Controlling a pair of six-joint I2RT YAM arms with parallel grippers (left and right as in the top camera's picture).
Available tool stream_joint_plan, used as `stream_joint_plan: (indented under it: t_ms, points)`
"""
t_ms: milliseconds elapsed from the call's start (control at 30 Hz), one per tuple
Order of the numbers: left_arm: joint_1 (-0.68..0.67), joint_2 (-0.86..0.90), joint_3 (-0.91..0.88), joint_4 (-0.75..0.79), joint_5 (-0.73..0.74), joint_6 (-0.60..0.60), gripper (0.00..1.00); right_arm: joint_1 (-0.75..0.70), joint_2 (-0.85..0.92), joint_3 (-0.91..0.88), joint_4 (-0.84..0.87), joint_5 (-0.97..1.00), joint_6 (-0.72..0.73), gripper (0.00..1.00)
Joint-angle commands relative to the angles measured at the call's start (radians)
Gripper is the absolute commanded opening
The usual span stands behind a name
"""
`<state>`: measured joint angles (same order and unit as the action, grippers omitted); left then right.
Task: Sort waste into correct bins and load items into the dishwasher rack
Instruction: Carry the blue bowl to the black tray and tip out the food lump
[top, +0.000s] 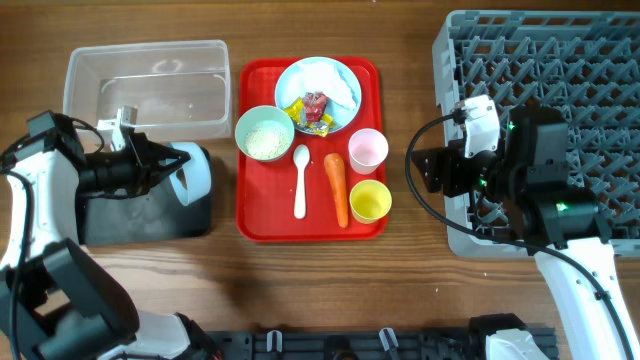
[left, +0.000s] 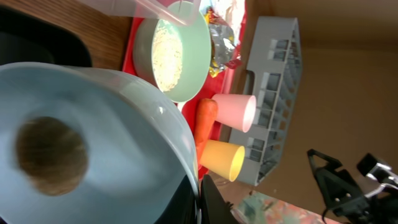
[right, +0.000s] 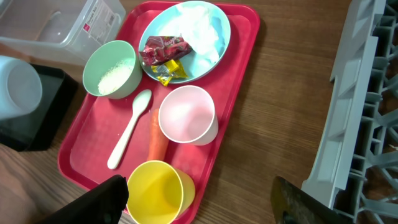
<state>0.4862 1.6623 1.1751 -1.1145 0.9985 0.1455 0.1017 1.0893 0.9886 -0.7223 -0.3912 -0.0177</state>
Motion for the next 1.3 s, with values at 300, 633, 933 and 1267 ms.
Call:
stream_joint_plan:
  t_ms: [300, 633, 933, 1267]
  points:
    - [0.094, 0.04, 0.016, -0.076, 0.146, 0.114, 0.04, 0.004, 0.007, 0.024, -0.008, 0.027, -0.009, 0.76]
    - [0.094, 0.04, 0.016, -0.084, 0.453, 0.108, 0.04, 0.004, 0.007, 0.024, -0.026, 0.039, -0.009, 0.76]
    - [0.095, 0.04, 0.016, -0.084, 0.455, 0.105, 0.04, 0.004, 0.007, 0.024, -0.028, 0.056, -0.009, 0.76]
    - [0.092, 0.035, 0.016, -0.084, 0.377, 0.11, 0.04, 0.004, 0.007, 0.024, -0.026, 0.056, -0.008, 0.76]
